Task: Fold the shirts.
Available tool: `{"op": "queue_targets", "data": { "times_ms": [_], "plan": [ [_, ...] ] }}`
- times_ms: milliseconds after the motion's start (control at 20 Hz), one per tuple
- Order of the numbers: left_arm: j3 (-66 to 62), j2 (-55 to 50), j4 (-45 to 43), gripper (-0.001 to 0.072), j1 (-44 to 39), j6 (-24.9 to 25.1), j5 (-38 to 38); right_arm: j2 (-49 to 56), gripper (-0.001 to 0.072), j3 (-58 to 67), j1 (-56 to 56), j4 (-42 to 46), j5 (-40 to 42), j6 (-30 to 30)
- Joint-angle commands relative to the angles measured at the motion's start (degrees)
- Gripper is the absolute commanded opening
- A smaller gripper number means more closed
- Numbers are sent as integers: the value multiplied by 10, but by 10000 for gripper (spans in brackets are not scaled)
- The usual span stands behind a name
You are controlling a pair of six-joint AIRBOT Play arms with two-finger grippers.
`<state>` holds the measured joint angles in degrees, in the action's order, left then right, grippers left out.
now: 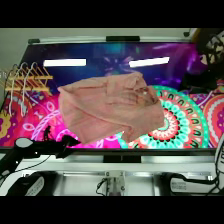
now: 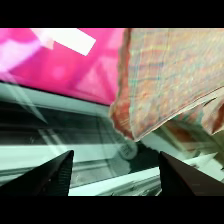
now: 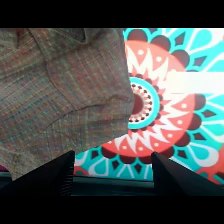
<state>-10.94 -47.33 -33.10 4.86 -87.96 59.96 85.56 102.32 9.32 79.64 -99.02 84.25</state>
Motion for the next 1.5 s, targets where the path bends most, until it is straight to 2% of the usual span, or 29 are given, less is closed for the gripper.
{"op": "queue_targets", "data": {
  "times_ms": [0,150,350,500,600,650,700,800,850,900,1000,1100,1300,1450],
  "plan": [
    [14,5,43,592,-12,-1,-61,-1,589,0,-14,-7,3,-6],
    [14,3,47,591,-49,-34,-111,-1,589,0,-14,-7,4,-7],
    [14,-35,62,591,-102,-34,-126,-1,590,0,-13,0,5,-10],
    [13,-67,119,589,-141,-25,-195,-1,590,0,-13,3,4,-10],
    [13,-71,139,431,-161,-27,-219,-1,590,0,-13,3,4,-10],
    [13,-71,139,405,-171,-30,-218,-1,590,0,-13,3,4,-10],
    [13,-71,139,231,-182,-30,-220,-1,590,0,-13,4,5,-9],
    [13,-71,139,33,-184,-29,-228,3,591,-6,-13,2,4,-13],
    [13,-71,139,28,-181,-29,-232,3,605,-25,-13,-5,5,-28],
    [13,-70,139,28,-176,-27,-233,3,676,-57,-7,-16,5,-34],
    [13,-67,139,27,-172,-24,-229,3,676,-137,14,-57,35,-35],
    [12,-59,137,27,-172,0,-214,3,675,-211,35,-102,88,-34],
    [12,-37,136,27,-173,46,-184,3,671,-304,40,-45,177,-44],
    [12,-26,137,27,-172,48,-184,5,633,-342,41,-45,242,-101]
  ]
}}
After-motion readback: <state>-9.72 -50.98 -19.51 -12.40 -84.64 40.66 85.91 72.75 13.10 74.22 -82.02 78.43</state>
